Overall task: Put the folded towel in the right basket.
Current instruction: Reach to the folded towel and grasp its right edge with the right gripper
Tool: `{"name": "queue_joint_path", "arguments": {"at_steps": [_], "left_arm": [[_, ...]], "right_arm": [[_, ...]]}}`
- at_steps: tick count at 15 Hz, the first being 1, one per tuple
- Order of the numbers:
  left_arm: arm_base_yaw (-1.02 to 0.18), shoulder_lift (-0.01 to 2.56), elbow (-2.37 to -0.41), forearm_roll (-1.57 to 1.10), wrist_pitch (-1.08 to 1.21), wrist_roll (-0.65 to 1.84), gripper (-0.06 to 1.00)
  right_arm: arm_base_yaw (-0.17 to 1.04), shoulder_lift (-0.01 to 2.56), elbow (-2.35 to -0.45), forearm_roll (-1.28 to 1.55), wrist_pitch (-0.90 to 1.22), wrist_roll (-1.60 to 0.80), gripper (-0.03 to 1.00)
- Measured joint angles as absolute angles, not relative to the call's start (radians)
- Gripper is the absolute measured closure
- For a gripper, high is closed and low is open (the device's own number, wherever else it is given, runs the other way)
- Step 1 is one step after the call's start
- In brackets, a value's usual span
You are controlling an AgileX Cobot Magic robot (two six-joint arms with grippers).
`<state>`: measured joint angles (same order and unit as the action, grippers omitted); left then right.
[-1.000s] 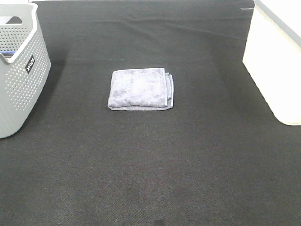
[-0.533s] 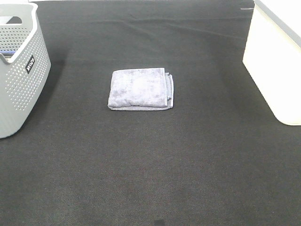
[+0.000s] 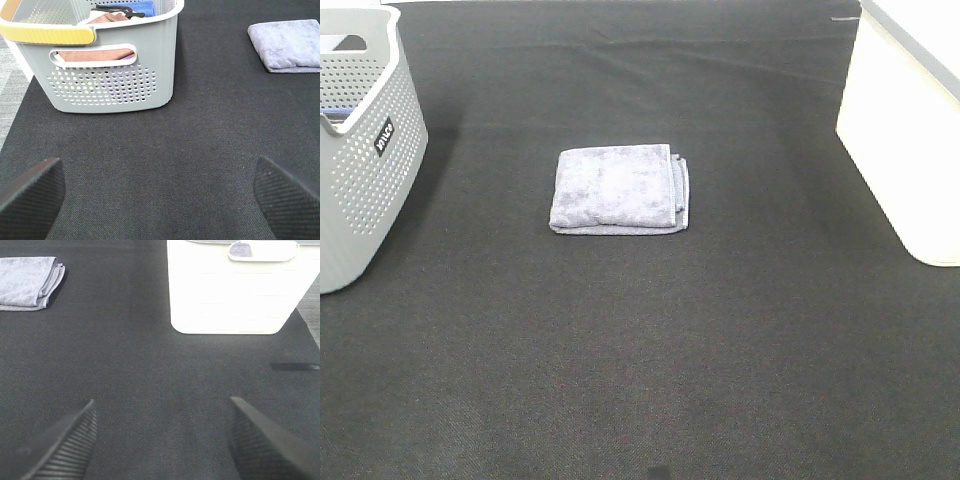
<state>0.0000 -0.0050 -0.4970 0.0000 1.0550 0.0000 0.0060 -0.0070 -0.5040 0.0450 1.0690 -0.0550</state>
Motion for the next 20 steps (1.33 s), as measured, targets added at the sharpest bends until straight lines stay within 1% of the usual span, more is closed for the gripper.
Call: {"name": "queue_joint_path", "arguments": {"at_steps": [15,16,18,19,20], "left_arm": [[0.0,-0.005,-0.497,0.0,1.055,0.0,-0.03],[0.0,-0.005,-0.497,0.0,1.055,0.0,-0.03],[0.0,-0.005,-0.497,0.0,1.055,0.0,-0.03],[0.0,-0.005,-0.497,0.0,1.055,0.0,-0.03],[0.0,-0.005,-0.497,0.0,1.055,0.0,-0.03]], "right_arm": [[0.006,-0.004,-0.51,0.045,1.056,-0.055,0.28],[0.006,0.011,-0.523,0.045,1.013,-0.055,0.28],[0.006,0.098,-0.563,0.046,0.847,-0.055,0.28],[0.006,0.218,-0.599,0.046,0.744,-0.055,0.28],[0.006,0.255,-0.61,0.046,0.719,-0.055,0.28]]}}
